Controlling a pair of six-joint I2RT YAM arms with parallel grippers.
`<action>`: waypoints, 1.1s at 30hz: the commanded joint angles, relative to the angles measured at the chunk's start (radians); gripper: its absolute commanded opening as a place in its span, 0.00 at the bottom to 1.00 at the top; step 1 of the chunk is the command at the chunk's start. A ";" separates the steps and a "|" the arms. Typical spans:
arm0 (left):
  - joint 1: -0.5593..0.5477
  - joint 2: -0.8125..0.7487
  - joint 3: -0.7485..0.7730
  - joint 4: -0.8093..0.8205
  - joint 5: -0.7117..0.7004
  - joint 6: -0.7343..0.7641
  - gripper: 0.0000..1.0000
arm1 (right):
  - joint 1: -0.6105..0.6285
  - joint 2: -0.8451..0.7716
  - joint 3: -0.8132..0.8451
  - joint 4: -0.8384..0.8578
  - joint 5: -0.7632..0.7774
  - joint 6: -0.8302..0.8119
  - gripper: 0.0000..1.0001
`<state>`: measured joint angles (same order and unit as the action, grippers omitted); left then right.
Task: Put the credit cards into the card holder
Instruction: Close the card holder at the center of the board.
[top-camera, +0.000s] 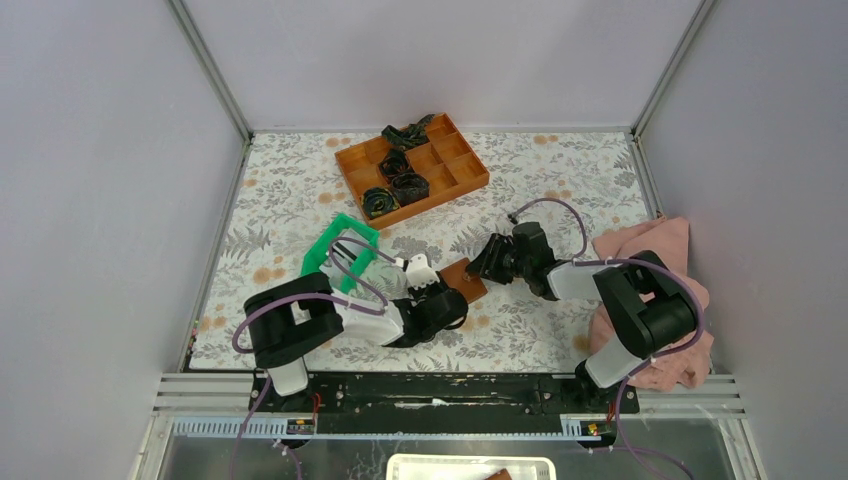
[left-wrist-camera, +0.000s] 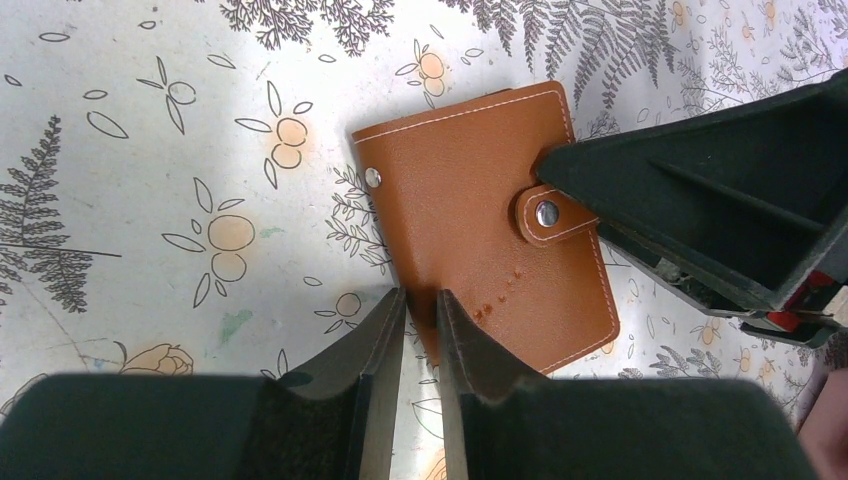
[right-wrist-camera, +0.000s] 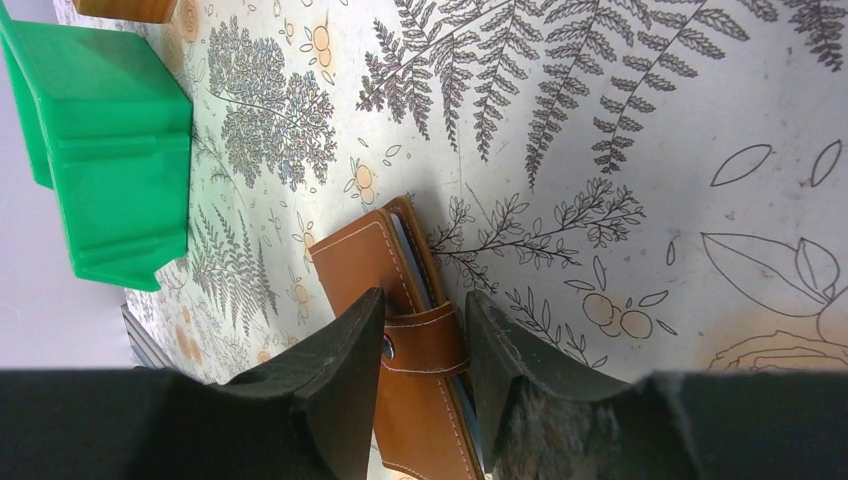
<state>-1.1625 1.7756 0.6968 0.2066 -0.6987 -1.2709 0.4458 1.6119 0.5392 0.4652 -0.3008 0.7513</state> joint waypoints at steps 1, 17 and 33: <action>-0.021 0.133 -0.071 -0.380 0.207 0.038 0.25 | 0.000 0.011 -0.051 -0.157 0.022 -0.047 0.44; -0.021 0.146 -0.056 -0.391 0.212 0.041 0.25 | -0.001 -0.026 -0.102 -0.088 -0.025 -0.014 0.43; -0.021 0.166 -0.048 -0.391 0.214 0.039 0.25 | 0.000 -0.017 -0.148 -0.044 -0.061 0.014 0.42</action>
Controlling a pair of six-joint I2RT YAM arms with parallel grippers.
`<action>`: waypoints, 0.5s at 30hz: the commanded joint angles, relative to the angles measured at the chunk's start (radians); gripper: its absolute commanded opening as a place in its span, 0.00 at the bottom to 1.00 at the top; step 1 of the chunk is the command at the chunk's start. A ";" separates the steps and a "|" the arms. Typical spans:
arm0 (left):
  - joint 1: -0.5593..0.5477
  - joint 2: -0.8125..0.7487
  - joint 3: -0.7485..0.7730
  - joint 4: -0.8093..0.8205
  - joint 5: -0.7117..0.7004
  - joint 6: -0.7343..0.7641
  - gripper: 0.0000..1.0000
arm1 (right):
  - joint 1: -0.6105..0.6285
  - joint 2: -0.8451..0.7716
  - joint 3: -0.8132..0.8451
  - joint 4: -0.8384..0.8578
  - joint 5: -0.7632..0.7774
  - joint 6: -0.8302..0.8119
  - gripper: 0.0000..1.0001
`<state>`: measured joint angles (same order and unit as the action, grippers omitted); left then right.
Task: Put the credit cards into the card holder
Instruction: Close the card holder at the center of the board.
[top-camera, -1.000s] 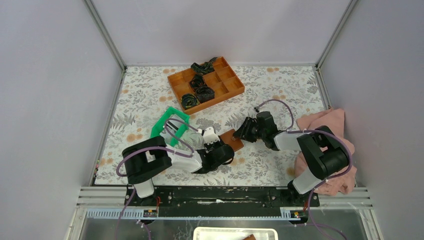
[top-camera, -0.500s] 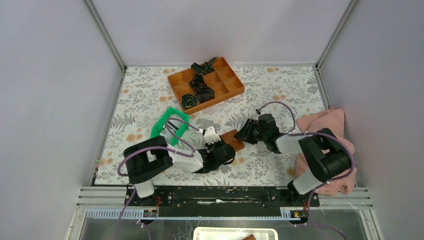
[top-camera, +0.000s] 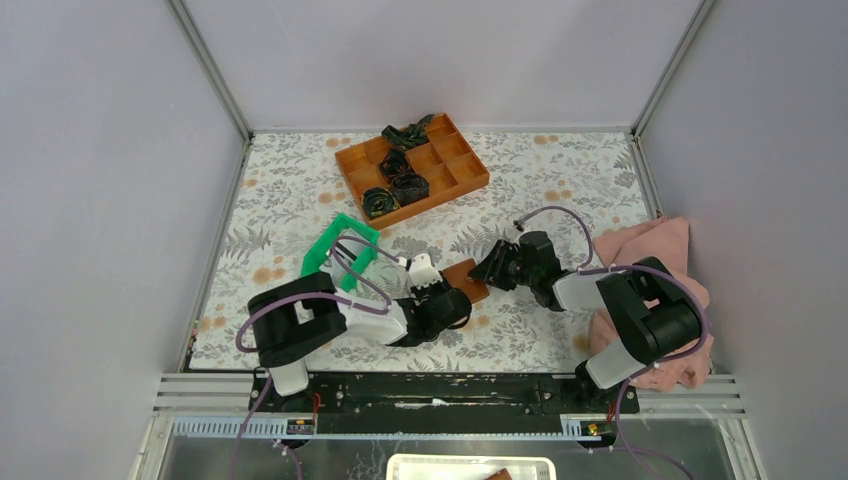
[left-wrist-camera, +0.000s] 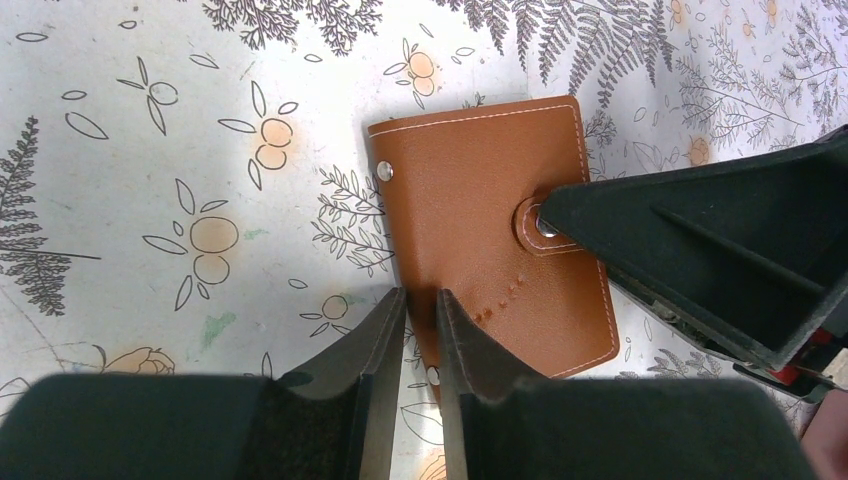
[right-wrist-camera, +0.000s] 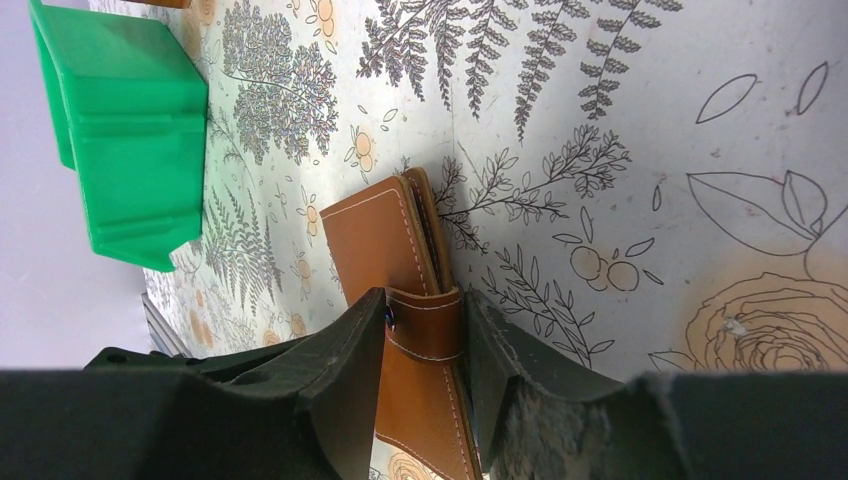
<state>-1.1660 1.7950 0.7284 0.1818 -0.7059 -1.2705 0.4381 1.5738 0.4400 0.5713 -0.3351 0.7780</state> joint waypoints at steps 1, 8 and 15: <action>-0.018 0.147 -0.080 -0.366 0.222 0.039 0.25 | 0.008 0.021 -0.050 -0.152 -0.027 -0.010 0.42; -0.018 0.156 -0.079 -0.365 0.223 0.037 0.25 | 0.007 0.010 -0.066 -0.166 -0.027 -0.008 0.40; -0.017 0.171 -0.069 -0.361 0.227 0.039 0.24 | 0.007 0.002 -0.086 -0.166 -0.041 -0.005 0.40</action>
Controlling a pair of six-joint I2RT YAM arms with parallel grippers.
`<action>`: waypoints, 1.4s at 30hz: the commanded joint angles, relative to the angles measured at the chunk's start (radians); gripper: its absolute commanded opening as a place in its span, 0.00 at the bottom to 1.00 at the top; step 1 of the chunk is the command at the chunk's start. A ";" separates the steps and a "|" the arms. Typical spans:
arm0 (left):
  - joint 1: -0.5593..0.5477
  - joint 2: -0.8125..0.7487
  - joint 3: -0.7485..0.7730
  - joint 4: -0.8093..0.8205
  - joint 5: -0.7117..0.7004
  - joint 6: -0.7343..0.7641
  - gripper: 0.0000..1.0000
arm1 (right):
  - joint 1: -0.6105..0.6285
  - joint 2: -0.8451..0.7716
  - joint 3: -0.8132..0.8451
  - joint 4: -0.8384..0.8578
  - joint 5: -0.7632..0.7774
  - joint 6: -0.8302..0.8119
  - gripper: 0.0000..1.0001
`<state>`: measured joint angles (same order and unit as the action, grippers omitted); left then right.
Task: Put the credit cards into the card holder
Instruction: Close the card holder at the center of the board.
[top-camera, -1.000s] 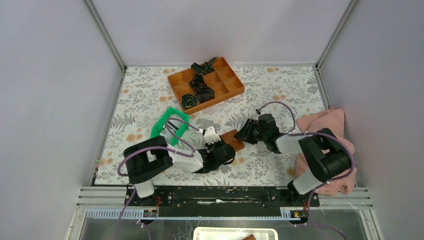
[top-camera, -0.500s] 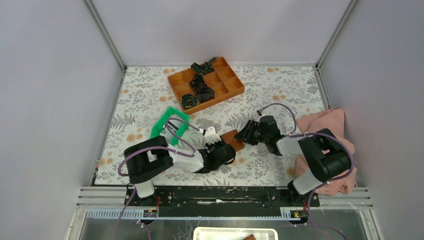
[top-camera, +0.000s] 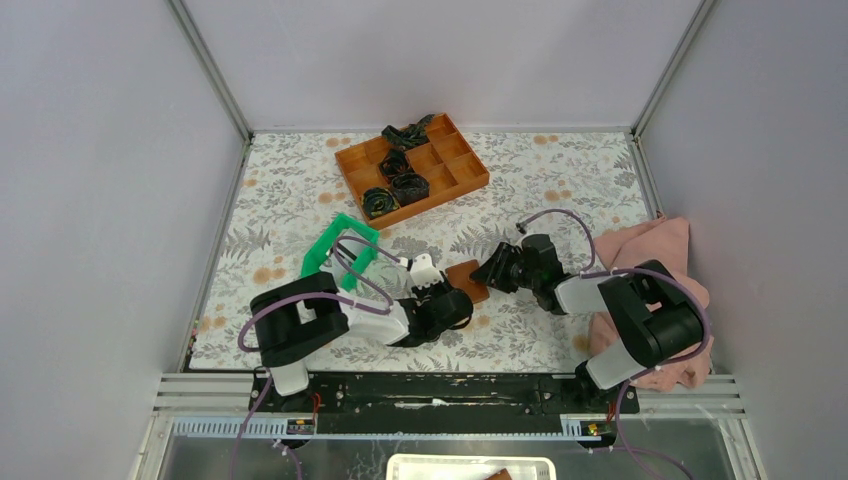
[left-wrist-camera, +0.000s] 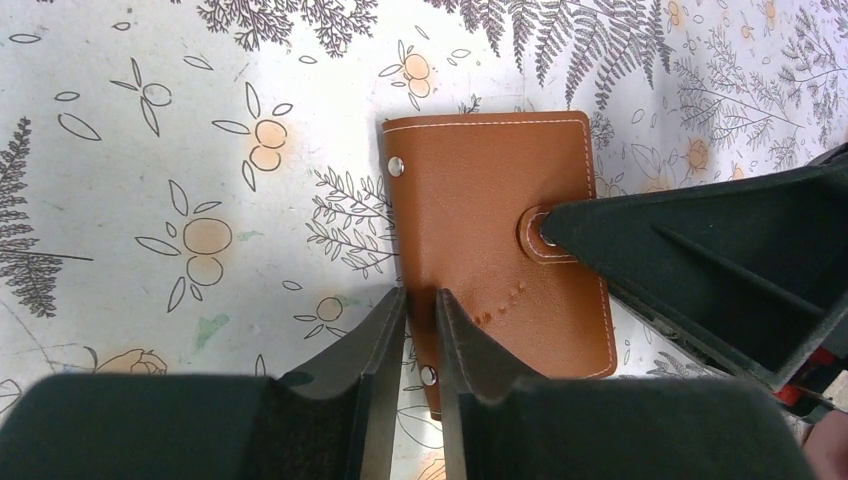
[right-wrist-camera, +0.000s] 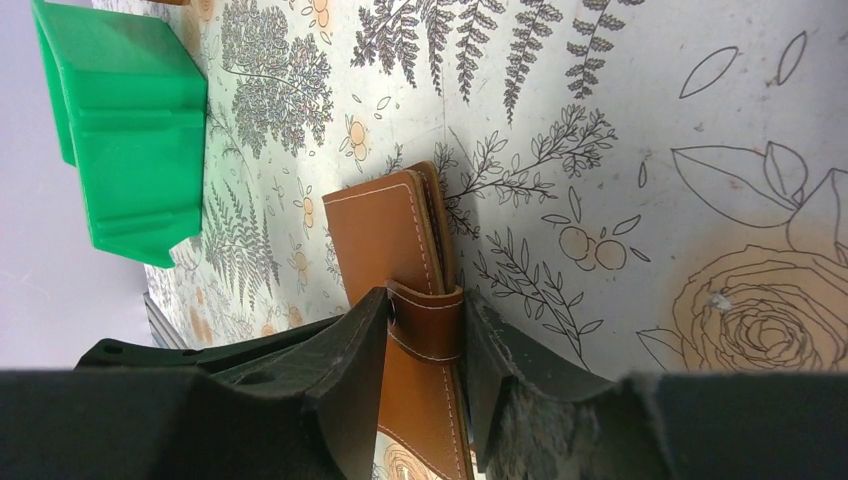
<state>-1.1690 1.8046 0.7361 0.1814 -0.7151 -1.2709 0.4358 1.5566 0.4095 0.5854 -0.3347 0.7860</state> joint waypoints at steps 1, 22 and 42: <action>-0.014 0.163 -0.075 -0.361 0.236 0.039 0.24 | 0.009 0.016 -0.059 -0.179 -0.044 -0.011 0.40; -0.012 0.190 -0.058 -0.366 0.246 0.030 0.22 | 0.010 0.063 -0.158 -0.025 -0.081 0.090 0.16; -0.013 0.203 -0.052 -0.349 0.255 0.033 0.19 | 0.132 0.049 -0.152 0.024 -0.053 0.157 0.34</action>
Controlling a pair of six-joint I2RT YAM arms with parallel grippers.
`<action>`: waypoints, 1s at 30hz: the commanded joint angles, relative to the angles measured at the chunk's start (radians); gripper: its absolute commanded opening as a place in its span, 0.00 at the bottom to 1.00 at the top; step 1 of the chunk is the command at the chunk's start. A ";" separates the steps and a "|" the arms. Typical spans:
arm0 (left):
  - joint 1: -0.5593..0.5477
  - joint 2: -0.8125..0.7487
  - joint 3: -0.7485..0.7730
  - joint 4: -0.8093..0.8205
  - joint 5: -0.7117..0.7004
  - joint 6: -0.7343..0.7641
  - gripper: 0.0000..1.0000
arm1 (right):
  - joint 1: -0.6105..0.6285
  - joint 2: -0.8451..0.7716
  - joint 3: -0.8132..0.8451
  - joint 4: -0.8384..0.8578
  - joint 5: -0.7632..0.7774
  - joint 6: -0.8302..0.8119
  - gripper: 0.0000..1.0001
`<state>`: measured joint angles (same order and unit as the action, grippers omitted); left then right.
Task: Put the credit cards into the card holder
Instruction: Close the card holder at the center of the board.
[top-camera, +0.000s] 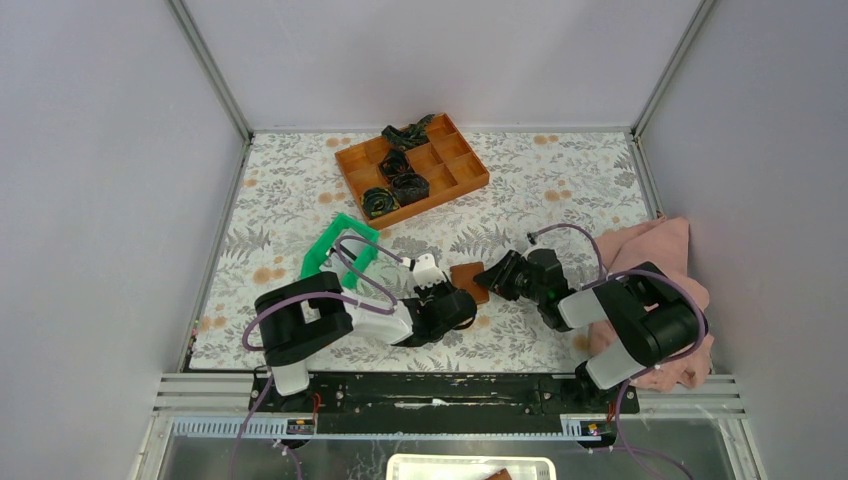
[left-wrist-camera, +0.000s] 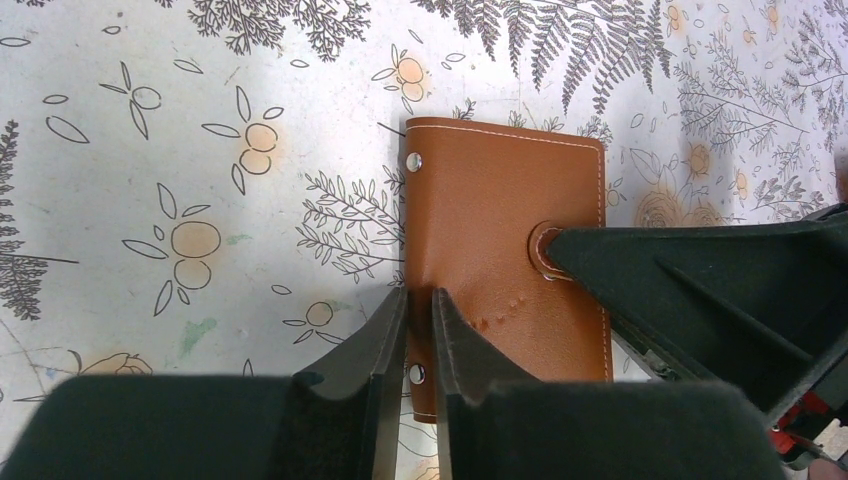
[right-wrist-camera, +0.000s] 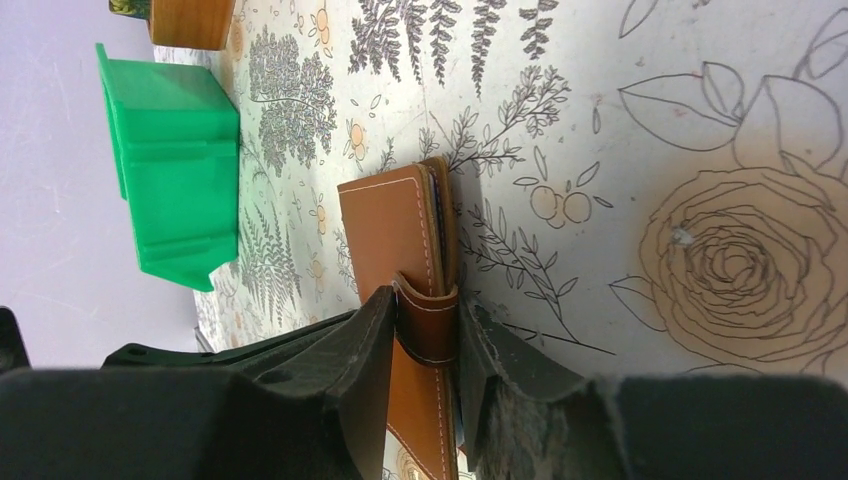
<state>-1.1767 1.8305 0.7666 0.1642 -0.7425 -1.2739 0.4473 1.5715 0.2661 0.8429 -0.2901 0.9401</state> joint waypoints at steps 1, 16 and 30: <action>-0.007 0.177 -0.081 -0.332 0.282 0.036 0.19 | 0.129 0.033 -0.005 -0.241 -0.095 0.002 0.35; -0.007 0.177 -0.084 -0.322 0.282 0.034 0.19 | 0.163 0.068 -0.006 -0.239 -0.067 0.000 0.25; -0.007 0.185 -0.086 -0.305 0.287 0.025 0.17 | 0.184 0.173 -0.042 -0.128 -0.058 0.023 0.00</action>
<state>-1.1763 1.8320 0.7662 0.1635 -0.7506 -1.2739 0.5163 1.6218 0.2710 0.9051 -0.2035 0.9497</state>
